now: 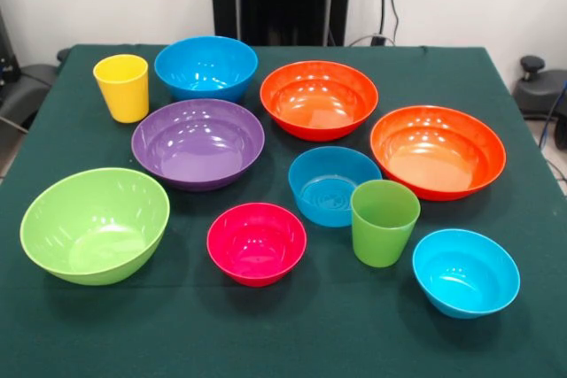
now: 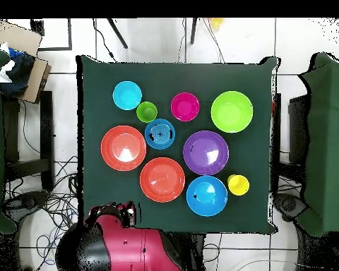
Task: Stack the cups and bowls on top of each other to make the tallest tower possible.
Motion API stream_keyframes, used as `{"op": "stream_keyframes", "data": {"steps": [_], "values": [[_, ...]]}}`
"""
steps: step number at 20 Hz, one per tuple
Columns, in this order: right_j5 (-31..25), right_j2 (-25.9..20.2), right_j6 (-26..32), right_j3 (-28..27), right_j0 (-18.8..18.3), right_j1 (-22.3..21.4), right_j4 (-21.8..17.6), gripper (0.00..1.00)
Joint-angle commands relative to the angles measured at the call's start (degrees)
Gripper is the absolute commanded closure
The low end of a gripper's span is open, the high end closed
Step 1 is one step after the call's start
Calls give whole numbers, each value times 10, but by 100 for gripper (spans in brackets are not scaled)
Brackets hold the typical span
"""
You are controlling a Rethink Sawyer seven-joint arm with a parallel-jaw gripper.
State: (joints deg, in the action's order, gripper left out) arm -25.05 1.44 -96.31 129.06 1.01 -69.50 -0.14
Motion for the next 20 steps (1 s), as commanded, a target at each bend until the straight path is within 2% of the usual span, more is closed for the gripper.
{"op": "stream_keyframes", "data": {"steps": [1,15,20], "values": [[84,-2,-98,25,6,79,-37,0],[181,30,-122,3,42,165,-34,0],[188,34,-123,-2,48,173,-30,0]]}}
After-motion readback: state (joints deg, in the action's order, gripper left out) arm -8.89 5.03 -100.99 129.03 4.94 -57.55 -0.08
